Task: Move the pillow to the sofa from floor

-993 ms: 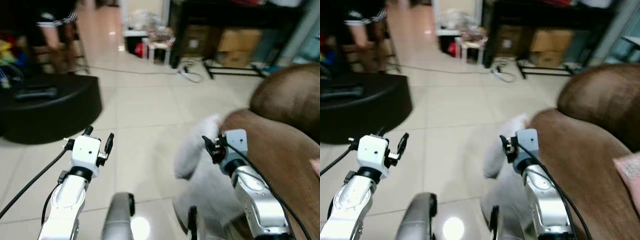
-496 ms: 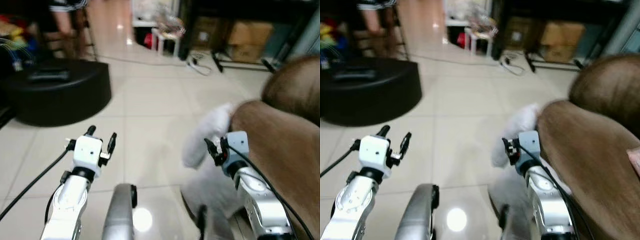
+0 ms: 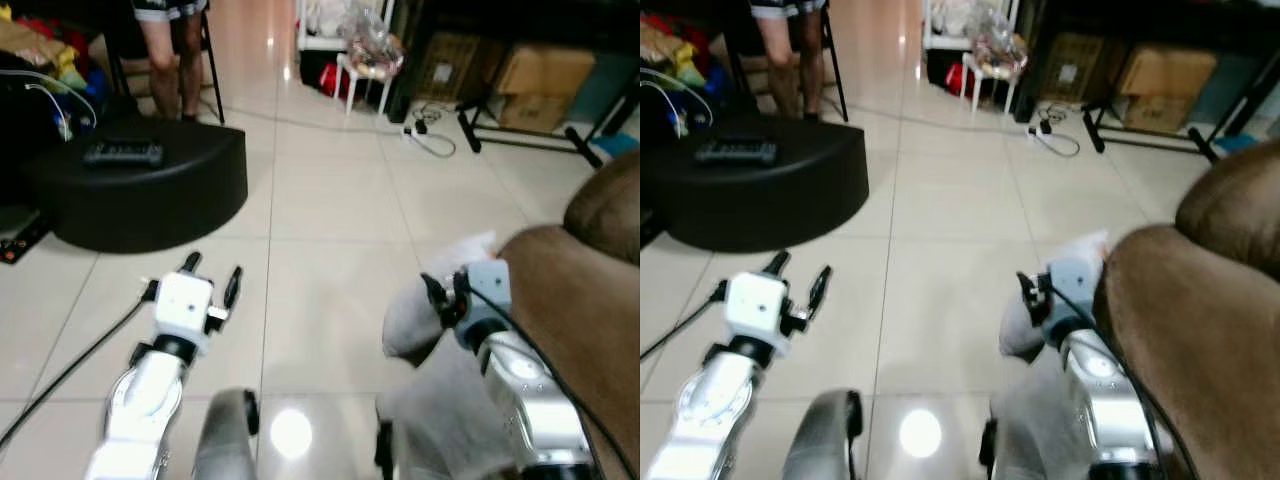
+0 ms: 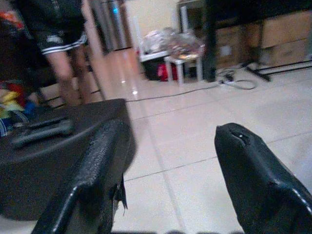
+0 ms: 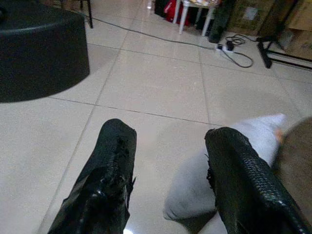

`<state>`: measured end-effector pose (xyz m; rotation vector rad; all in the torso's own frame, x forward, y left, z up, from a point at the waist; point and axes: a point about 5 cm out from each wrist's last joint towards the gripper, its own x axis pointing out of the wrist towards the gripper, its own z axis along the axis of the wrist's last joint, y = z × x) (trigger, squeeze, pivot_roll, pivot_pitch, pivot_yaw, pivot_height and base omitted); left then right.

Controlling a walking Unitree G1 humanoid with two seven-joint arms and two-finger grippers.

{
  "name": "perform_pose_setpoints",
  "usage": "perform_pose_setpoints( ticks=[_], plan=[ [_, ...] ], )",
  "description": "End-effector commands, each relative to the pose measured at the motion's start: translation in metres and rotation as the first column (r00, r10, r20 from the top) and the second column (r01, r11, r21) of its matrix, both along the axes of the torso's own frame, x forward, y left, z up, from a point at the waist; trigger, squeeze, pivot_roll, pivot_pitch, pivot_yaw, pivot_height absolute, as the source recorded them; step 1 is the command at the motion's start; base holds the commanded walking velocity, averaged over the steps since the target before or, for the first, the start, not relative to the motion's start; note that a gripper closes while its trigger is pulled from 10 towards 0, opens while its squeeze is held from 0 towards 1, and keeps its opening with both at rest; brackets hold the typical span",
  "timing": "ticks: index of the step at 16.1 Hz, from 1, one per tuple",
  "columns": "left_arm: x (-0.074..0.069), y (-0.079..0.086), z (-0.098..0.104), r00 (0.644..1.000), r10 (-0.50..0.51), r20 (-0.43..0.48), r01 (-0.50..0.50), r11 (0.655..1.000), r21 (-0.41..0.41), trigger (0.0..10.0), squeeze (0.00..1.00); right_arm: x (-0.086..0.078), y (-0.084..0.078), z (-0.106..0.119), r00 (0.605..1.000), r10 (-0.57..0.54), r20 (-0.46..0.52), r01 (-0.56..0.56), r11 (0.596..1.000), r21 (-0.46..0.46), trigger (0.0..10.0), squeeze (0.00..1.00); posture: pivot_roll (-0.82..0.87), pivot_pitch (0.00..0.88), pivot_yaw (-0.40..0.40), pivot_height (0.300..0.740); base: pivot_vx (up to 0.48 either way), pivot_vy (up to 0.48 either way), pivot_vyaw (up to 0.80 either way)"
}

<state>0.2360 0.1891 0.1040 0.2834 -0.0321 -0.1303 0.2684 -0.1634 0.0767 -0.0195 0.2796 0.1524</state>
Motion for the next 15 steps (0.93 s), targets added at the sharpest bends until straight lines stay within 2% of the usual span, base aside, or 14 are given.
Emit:
perform_pose_setpoints(
  ticks=[1,5,8,11,15],
  plan=[
    [0.0009,-0.0012,0.0005,1.0,-0.003,0.003,0.003,1.0,-0.009,10.0,0.0,-0.0007,-0.0008,0.0007,1.0,0.0,-0.004,0.0,1.0,0.004,10.0,0.0,0.03,0.0,-0.087,0.576,0.289,0.0,-0.79],
    [0.0015,-0.0031,0.0,1.0,-0.016,0.0,0.016,1.0,-0.009,10.0,0.0,-0.0016,-0.0031,0.0,1.0,-0.015,-0.002,0.015,1.0,0.003,10.0,0.0,0.03,0.0,-0.083,0.576,0.283,0.0,-0.79],
    [0.0018,-0.0033,-0.0001,1.0,-0.022,0.0,0.022,1.0,-0.007,10.0,0.0,-0.0026,-0.0023,-0.0013,1.0,-0.01,-0.01,0.01,1.0,-0.001,10.0,0.0,0.03,0.0,-0.082,0.576,0.274,0.0,0.0],
    [0.0021,-0.0059,-0.0024,1.0,-0.018,-0.016,0.018,1.0,0.003,10.0,0.0,-0.0032,-0.0043,-0.0043,0.999,-0.016,-0.031,0.016,1.0,-0.01,10.0,0.0,0.03,0.0,-0.085,0.576,0.0,0.0,0.0],
    [0.0006,-0.0068,-0.0031,0.999,-0.03,-0.024,0.03,1.0,-0.001,10.0,0.0,-0.003,-0.0035,-0.0045,0.999,-0.008,-0.033,0.008,1.0,-0.013,10.0,0.0,0.03,0.0,-0.088,0.547,0.0,0.0,0.0]
  ],
)
